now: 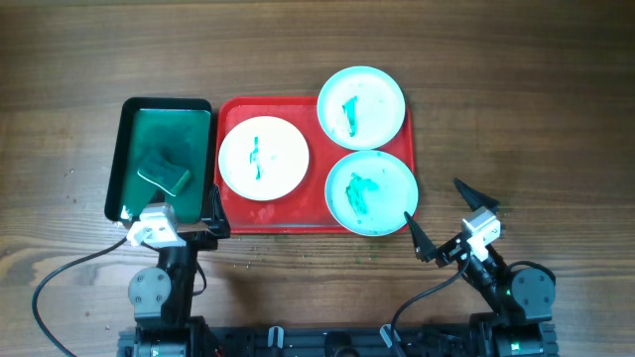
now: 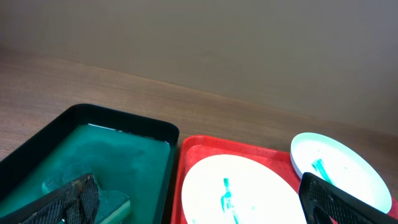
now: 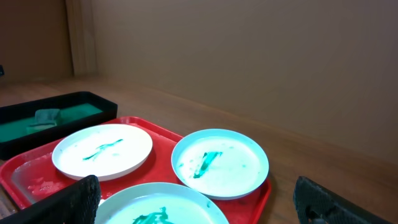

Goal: Clean dirty plates on tray and stack at the side
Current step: 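Raise both arms from rest toward the trays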

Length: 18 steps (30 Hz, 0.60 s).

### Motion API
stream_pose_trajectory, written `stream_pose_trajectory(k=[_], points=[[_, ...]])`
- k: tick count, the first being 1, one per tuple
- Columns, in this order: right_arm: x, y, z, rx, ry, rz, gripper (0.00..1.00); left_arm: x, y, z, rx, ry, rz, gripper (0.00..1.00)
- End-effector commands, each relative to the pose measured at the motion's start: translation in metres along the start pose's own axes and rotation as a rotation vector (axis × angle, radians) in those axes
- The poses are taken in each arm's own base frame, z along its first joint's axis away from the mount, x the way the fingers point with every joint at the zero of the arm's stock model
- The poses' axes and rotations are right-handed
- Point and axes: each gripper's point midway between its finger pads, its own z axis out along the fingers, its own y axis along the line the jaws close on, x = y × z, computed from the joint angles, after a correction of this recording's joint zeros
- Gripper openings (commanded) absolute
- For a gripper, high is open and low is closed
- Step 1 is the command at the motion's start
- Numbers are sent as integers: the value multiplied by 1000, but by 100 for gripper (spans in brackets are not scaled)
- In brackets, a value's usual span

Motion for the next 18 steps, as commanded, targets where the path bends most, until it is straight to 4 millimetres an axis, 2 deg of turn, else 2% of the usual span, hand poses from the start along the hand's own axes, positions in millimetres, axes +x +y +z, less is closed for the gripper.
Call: stream_pose_trajectory(k=[1, 6, 10, 14, 18], points=[[-1, 5, 0, -26, -7, -1, 100, 2, 2, 0, -9, 0, 20, 100], [-1, 5, 0, -24, -7, -3, 100, 2, 2, 0, -9, 0, 20, 100], [-1, 0, 0, 4, -4, -124, 100, 2, 2, 0, -10, 0, 20, 100], [-5, 6, 0, -29, -24, -136, 100, 2, 0, 0, -1, 2, -17, 100], [-4, 7, 0, -38, -17, 5, 100, 1, -3, 0, 17, -1, -17, 100]])
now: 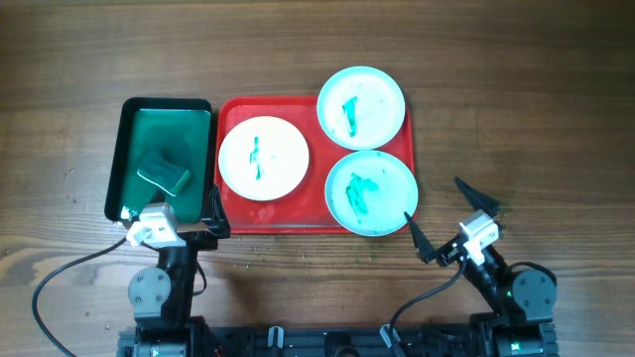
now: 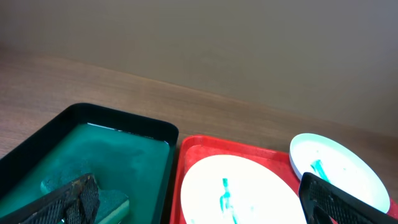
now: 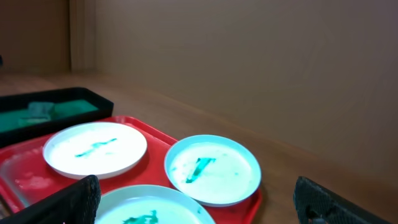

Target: Clean dirty plates on tray and stack at the side

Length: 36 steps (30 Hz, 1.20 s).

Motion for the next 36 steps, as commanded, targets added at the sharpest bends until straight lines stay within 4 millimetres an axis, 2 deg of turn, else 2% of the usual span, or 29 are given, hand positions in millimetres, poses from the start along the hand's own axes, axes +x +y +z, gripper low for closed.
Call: stream_pose_trajectory(k=[1, 6, 9, 12, 14, 15, 18, 21, 24, 26, 27, 28, 30, 32, 34, 35, 36], points=[[2, 6, 1, -36, 9, 101, 100, -2, -6, 0, 31, -12, -8, 100], [-22, 13, 9, -129, 60, 242, 100, -36, -17, -4, 58, -70, -46, 100], [-43, 8, 29, -188, 123, 281, 100, -59, -23, -2, 54, -55, -47, 100], [-77, 3, 57, -294, 149, 313, 100, -78, -29, 14, 45, 17, -51, 100], [-92, 2, 79, -392, 174, 352, 100, -88, -37, 32, 53, 112, -59, 100], [-96, 3, 92, -463, 210, 401, 100, -100, -40, 47, 38, 181, -66, 100], [-92, -8, 126, -523, 383, 595, 100, -120, -44, 80, -33, 420, -87, 100], [-82, -26, 157, -505, 594, 689, 100, -139, -48, 103, -105, 669, -106, 100], [-54, -46, 172, -376, 788, 611, 100, -143, -57, 109, -86, 754, -131, 100], [-40, -58, 184, -311, 803, 612, 100, -137, -59, 109, -76, 785, -141, 100], [-36, -62, 191, -264, 812, 688, 100, -137, -59, 109, -76, 787, -141, 100], [-19, -74, 190, -139, 870, 740, 100, -137, -59, 109, -76, 787, -142, 100], [-9, -79, 187, -85, 903, 749, 100, -136, -59, 108, -77, 789, -142, 100], [0, -77, 186, -44, 937, 828, 100, -137, -59, 108, -77, 788, -141, 100], [2, -75, 188, -50, 939, 805, 100, -138, -58, 109, -80, 782, -139, 100], [2, -71, 192, -40, 941, 772, 99, -135, -53, 110, -108, 791, -148, 100], [3, -65, 196, -21, 949, 742, 95, -129, -39, 109, -185, 810, -193, 100]])
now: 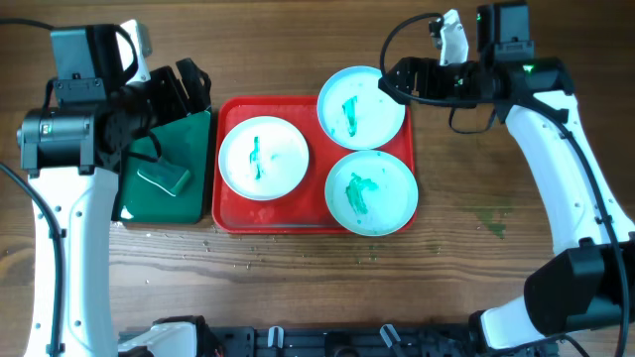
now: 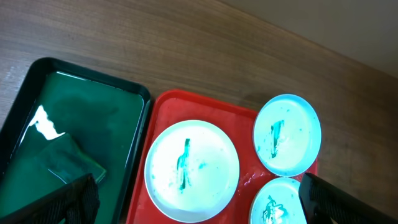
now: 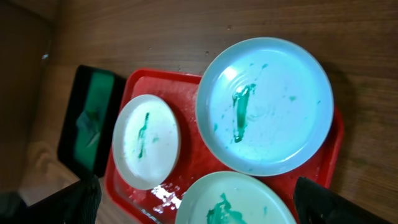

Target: Clean dirty plates on tray and stack at the side

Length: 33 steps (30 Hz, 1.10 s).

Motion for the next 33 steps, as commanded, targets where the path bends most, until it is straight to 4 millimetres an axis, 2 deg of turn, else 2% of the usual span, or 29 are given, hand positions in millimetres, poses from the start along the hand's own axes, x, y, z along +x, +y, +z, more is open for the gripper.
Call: stream_pose_trajectory(k=[1, 2, 4, 6, 9, 10, 11, 13, 17, 21, 25, 26, 27, 28, 31, 33], points=[[1, 10, 21, 104, -1, -28, 92, 2, 32, 8, -135, 33, -153, 100], [5, 19, 30, 154, -2, -45, 89, 8, 58, 14, -235, 62, -247, 100], [14, 35, 48, 215, -1, -62, 79, 17, 84, 23, -307, 120, -321, 97], [37, 57, 84, 225, 53, -76, 64, 24, 108, 37, -360, 175, -369, 88], [70, 61, 128, 264, 147, -92, 51, 28, 123, 50, -393, 213, -409, 84], [84, 61, 149, 267, 188, -109, 45, 28, 127, 53, -401, 215, -413, 84], [91, 60, 159, 270, 205, -115, 42, 27, 129, 53, -402, 210, -417, 84], [106, 55, 180, 281, 244, -105, 42, 25, 134, 52, -419, 200, -418, 84], [120, 44, 212, 284, 270, -105, 38, 25, 136, 51, -436, 197, -415, 84], [126, 35, 230, 291, 272, -81, 32, 25, 139, 51, -452, 192, -412, 84], [132, 36, 251, 247, 271, -85, 22, 28, 140, 50, -459, 209, -414, 85], [133, 37, 252, 246, 274, -87, 15, 29, 140, 50, -460, 213, -414, 77], [135, 39, 252, 246, 277, -91, 9, 30, 140, 49, -461, 216, -414, 59], [136, 39, 251, 249, 283, -88, 4, 35, 140, 48, -468, 236, -416, 58], [139, 37, 250, 256, 291, -76, 4, 46, 143, 50, -478, 273, -416, 58], [140, 39, 251, 246, 296, -75, 4, 42, 147, 71, -453, 249, -378, 53]])
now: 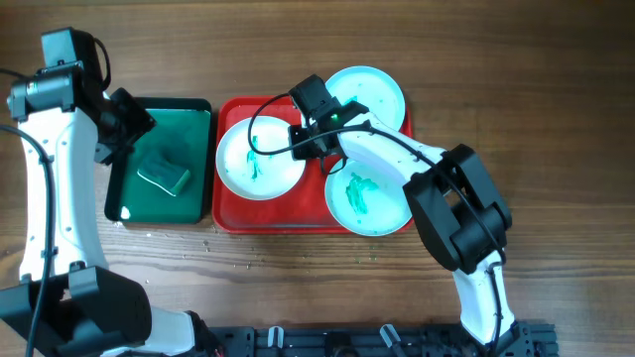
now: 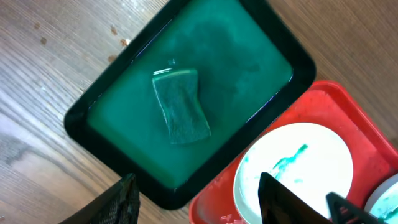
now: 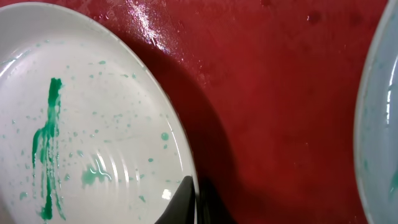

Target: Clean dirty plates on tray and stack at the side

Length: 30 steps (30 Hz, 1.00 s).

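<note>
On the red tray [image 1: 230,213] lie a white plate [image 1: 253,159] with a green smear, a pale blue plate [image 1: 372,94] and a teal plate [image 1: 367,193], both also smeared. My right gripper [image 1: 298,137] is shut on the white plate's right rim. In the right wrist view one finger lies on top of the white plate [image 3: 81,124] and the other under its edge, and the right gripper [image 3: 194,200] casts a shadow on the tray [image 3: 280,93]. My left gripper [image 2: 199,202] hangs open above the sponge [image 2: 180,106] in the black basin [image 2: 81,118].
The black basin [image 1: 119,210] of green water stands left of the tray, with the sponge [image 1: 164,176] in it. The right arm crosses over the blue and teal plates. Bare wooden table lies around.
My right gripper was open above the blue plate's far right; now it is down at the white plate's right rim and shut on it. The left gripper has moved left, over the basin's left side.
Both grippers rested open at the table's near edge, facing the tray. Later both arms were raised over the far side, the left above the basin, the right above the blue plate. Now the right holds the white plate's rim and the left hangs over the sponge.
</note>
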### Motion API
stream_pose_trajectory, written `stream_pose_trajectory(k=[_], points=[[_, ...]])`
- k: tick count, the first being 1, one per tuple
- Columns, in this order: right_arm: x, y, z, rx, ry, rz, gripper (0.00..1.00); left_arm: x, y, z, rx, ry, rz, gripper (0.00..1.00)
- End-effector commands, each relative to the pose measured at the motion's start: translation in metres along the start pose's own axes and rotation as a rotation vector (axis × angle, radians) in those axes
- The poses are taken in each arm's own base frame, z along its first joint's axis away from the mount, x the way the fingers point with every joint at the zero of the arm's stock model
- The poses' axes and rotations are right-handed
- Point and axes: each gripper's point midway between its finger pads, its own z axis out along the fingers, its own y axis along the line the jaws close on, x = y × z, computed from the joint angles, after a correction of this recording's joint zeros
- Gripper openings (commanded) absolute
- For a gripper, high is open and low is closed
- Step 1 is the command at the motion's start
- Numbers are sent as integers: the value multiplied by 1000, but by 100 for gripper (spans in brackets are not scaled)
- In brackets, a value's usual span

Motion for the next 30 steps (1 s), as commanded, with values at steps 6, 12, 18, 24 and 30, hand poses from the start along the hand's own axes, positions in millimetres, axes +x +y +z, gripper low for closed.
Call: stream_pose_trajectory(k=[6, 12, 18, 24, 30], points=[[15, 2, 13, -6, 53, -11, 4, 3, 3, 82, -97, 83, -169, 14], [14, 2, 13, -8, 49, -12, 4, 18, 20, 114, -221, 150, -248, 17], [13, 3, 14, -10, 46, -13, 5, 40, 29, 159, -207, 134, -296, 24], [11, 3, 14, -12, 41, -13, 5, 40, 28, 173, -180, 102, -303, 29], [13, 6, 13, -29, 50, -14, 4, 44, 17, 168, -119, 153, -184, 4]])
